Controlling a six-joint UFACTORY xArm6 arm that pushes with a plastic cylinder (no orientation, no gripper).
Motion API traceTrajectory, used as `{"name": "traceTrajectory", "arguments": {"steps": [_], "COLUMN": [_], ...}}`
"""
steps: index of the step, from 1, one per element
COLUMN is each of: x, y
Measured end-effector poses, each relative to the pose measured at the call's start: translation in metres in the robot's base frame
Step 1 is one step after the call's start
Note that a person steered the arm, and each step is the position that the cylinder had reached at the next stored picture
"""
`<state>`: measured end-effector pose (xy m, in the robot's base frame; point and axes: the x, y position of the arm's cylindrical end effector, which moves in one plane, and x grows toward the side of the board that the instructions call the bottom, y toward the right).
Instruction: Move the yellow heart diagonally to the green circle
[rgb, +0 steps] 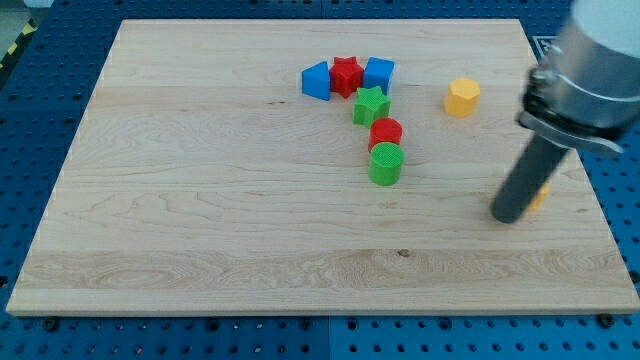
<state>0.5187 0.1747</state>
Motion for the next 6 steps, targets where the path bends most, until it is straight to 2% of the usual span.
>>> {"name": "traceTrajectory", "arguments": {"steps": [1,2,3,5,6], "x": [-0.027,-0.034,-0.024,-0.064,-0.01], "y": [-0.031,-0.005,0.035,0.045,0.052]}}
